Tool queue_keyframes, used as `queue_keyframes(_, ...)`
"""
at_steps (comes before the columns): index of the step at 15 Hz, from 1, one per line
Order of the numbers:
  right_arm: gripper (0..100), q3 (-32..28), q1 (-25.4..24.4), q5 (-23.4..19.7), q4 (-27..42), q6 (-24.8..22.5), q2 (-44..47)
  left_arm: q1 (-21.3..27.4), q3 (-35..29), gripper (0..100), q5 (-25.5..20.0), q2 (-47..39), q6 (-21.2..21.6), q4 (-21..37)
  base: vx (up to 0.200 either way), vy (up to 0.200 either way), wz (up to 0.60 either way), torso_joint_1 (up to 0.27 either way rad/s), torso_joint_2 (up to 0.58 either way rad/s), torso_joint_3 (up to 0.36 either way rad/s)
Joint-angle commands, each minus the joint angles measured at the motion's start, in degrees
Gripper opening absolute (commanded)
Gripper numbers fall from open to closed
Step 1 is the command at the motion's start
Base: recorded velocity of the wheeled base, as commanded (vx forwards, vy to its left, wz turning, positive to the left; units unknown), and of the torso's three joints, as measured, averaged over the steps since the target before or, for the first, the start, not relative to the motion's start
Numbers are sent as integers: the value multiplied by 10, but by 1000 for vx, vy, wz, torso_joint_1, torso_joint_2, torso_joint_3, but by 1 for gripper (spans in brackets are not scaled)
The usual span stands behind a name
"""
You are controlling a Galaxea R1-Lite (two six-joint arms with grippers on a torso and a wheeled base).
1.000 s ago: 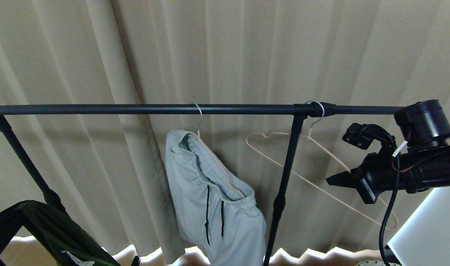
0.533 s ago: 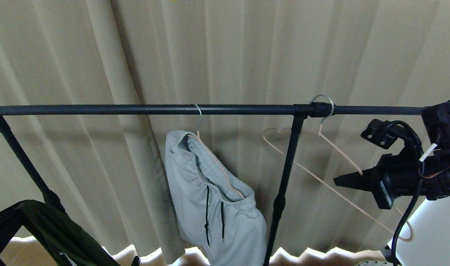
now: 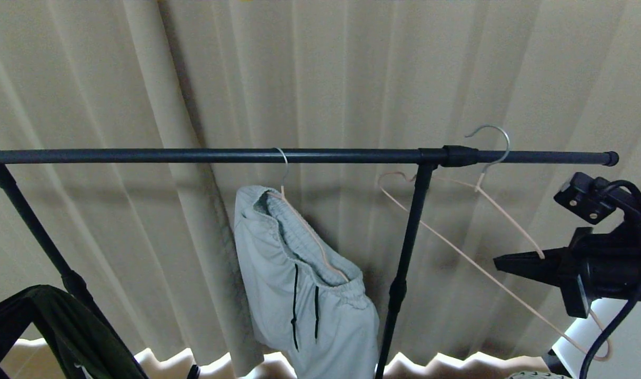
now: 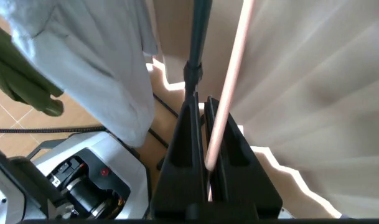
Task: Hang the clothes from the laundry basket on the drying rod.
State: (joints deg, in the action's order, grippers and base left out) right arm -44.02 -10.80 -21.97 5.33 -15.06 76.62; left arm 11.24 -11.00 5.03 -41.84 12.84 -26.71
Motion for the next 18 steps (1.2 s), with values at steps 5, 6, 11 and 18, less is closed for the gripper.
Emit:
queue_keyframes(5, 0, 82, 11, 5, 6, 32, -132, 0, 2, 0, 0, -3, 0, 0, 0, 0, 0, 0, 0, 0)
queue_keyframes(6, 0, 90, 13, 10, 7, 43, -153, 0, 3, 0, 0, -3, 0, 0, 0, 0, 0, 0, 0, 0)
queue_keyframes(11, 0, 149, 52, 48, 9, 55, -221, 0, 4, 0, 1, -18, -2, 0, 0, 0, 0, 0, 0, 0)
queue_keyframes(18, 0, 174, 75, 49, 9, 54, -247, 0, 4, 0, 1, -18, -2, 0, -200, 0, 0, 3, 1, 5)
